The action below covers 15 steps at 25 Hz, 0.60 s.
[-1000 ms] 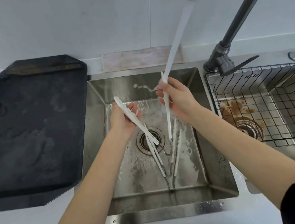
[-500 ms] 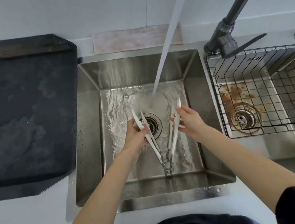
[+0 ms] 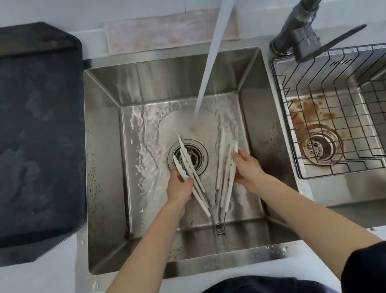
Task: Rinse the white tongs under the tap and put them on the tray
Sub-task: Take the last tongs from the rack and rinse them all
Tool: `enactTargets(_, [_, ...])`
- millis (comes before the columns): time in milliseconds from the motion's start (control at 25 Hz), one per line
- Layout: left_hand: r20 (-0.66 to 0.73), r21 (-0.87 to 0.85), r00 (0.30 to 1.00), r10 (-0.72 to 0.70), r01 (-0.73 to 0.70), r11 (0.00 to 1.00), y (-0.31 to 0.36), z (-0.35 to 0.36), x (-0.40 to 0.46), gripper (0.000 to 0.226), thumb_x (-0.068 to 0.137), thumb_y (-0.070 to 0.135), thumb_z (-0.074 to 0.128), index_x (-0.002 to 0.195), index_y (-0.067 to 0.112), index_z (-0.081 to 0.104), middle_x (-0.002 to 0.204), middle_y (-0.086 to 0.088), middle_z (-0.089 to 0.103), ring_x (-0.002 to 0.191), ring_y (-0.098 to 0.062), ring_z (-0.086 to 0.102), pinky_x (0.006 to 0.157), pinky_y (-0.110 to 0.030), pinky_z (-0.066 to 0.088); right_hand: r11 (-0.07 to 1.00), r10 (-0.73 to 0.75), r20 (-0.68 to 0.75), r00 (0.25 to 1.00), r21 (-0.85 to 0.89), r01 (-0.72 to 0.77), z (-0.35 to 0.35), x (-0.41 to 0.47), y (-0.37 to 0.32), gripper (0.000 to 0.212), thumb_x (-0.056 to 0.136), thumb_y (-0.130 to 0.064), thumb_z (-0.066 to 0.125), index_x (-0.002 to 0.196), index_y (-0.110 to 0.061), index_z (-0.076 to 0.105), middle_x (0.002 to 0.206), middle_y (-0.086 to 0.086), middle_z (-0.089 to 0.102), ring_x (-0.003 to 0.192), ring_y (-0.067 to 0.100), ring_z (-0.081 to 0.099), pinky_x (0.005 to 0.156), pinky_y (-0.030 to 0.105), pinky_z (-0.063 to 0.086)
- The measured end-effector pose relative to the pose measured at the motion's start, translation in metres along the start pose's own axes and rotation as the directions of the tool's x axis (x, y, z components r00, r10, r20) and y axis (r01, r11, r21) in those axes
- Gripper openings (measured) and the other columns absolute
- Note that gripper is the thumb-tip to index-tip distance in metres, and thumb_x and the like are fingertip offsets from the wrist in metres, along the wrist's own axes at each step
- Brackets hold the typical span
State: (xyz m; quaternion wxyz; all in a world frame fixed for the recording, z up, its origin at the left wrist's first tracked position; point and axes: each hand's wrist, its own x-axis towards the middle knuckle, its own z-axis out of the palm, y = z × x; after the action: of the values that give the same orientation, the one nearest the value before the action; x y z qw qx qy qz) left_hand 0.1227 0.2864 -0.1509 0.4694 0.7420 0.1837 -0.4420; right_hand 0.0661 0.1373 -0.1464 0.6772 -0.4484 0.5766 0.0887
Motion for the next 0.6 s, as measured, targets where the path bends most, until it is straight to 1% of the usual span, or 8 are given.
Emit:
enactTargets(40, [-0.003, -0.006, 1.0, -0.01, 0.01, 1.0, 0.0, 0.001, 0.001, 0.045, 0.09, 0.002, 0.045, 0.132, 0.018, 0.044, 0.123, -0.011, 0.06, 0.11, -0.031, 0.059, 0.094, -0.044, 0.05, 1.0, 0.015, -0.003, 1.0, -0.012, -0.015, 0.002, 0.001, 0.0, 0.043, 0.098, -0.025, 0.043, 0.14, -0.015, 0.043, 0.126, 0.011, 0.06, 0.106, 0.027, 0.06, 0.09, 0.04, 0.052])
enactTargets(80, [-0.009, -0.012, 1.0, -0.012, 0.012, 1.0, 0.001, 0.002, 0.002, 0.045, 0.089, 0.002, 0.045, 0.131, 0.017, 0.044, 0.122, -0.012, 0.06, 0.11, -0.032, 0.059, 0.096, -0.047, 0.049, 0.999, 0.024, -0.01, 1.0, -0.028, -0.025, 0.003, 0.001, 0.0, 0.041, 0.098, -0.025, 0.042, 0.138, -0.014, 0.045, 0.123, 0.01, 0.062, 0.103, 0.026, 0.059, 0.09, 0.04, 0.052])
enactTargets(200, [-0.02, -0.034, 1.0, -0.007, 0.006, 0.999, 0.002, 0.001, 0.004, 0.048, 0.088, 0.002, 0.048, 0.134, 0.018, 0.043, 0.122, -0.01, 0.06, 0.11, -0.03, 0.059, 0.099, -0.048, 0.048, 0.999, -0.001, -0.025, 1.0, -0.048, -0.001, 0.004, 0.003, -0.001, 0.028, 0.098, -0.023, 0.04, 0.121, -0.015, 0.055, 0.088, 0.003, 0.061, 0.089, 0.02, 0.055, 0.102, 0.046, 0.046])
enactTargets(240, [-0.017, -0.046, 1.0, 0.005, -0.005, 0.999, 0.004, 0.0, 0.006, 0.051, 0.088, 0.003, 0.05, 0.135, 0.02, 0.041, 0.124, -0.009, 0.06, 0.111, -0.028, 0.059, 0.1, -0.047, 0.047, 0.999, -0.012, -0.022, 1.0, -0.048, 0.01, 0.004, 0.003, -0.003, 0.026, 0.098, -0.023, 0.04, 0.118, -0.016, 0.056, 0.085, 0.004, 0.058, 0.088, 0.021, 0.054, 0.104, 0.048, 0.044])
enactTargets(360, [-0.009, -0.072, 0.999, 0.042, -0.042, 0.997, 0.009, -0.003, 0.01, 0.052, 0.087, 0.0, 0.052, 0.135, 0.019, 0.04, 0.127, -0.01, 0.057, 0.117, -0.027, 0.056, 0.102, -0.046, 0.045, 0.994, -0.057, 0.004, 0.998, -0.094, 0.057, 0.009, 0.005, -0.008, 0.022, 0.098, -0.025, 0.041, 0.115, -0.02, 0.053, 0.101, 0.005, 0.06, 0.099, 0.025, 0.057, 0.103, 0.049, 0.045])
enactTargets(480, [-0.002, -0.081, 0.998, 0.067, -0.067, 0.994, 0.012, -0.002, 0.011, 0.046, 0.088, -0.002, 0.051, 0.127, 0.02, 0.042, 0.123, -0.009, 0.057, 0.118, -0.026, 0.055, 0.104, -0.045, 0.044, 0.98, -0.103, 0.018, 0.994, -0.172, 0.105, 0.012, 0.017, -0.003, 0.047, 0.094, -0.033, 0.045, 0.14, -0.021, 0.043, 0.132, 0.006, 0.056, 0.123, 0.03, 0.054, 0.104, 0.049, 0.044])
enactTargets(520, [0.007, -0.073, 0.997, 0.076, -0.075, 0.995, 0.011, -0.002, 0.012, 0.05, 0.088, -0.002, 0.051, 0.132, 0.019, 0.04, 0.126, -0.008, 0.057, 0.12, -0.025, 0.054, 0.105, -0.046, 0.043, 0.975, -0.114, 0.018, 0.993, -0.192, 0.115, 0.011, 0.023, 0.0, 0.049, 0.094, -0.035, 0.045, 0.141, -0.023, 0.041, 0.138, 0.006, 0.054, 0.126, 0.029, 0.052, 0.105, 0.049, 0.043])
enactTargets(600, [0.018, -0.045, 0.996, 0.089, -0.089, 0.995, 0.008, 0.0, 0.012, 0.06, 0.087, -0.002, 0.052, 0.14, 0.021, 0.034, 0.132, -0.006, 0.055, 0.123, -0.023, 0.052, 0.106, -0.041, 0.041, 0.963, -0.133, 0.015, 0.991, -0.235, 0.133, 0.009, 0.026, 0.004, 0.048, 0.094, -0.035, 0.045, 0.14, -0.022, 0.044, 0.137, 0.005, 0.055, 0.125, 0.026, 0.052, 0.106, 0.049, 0.042])
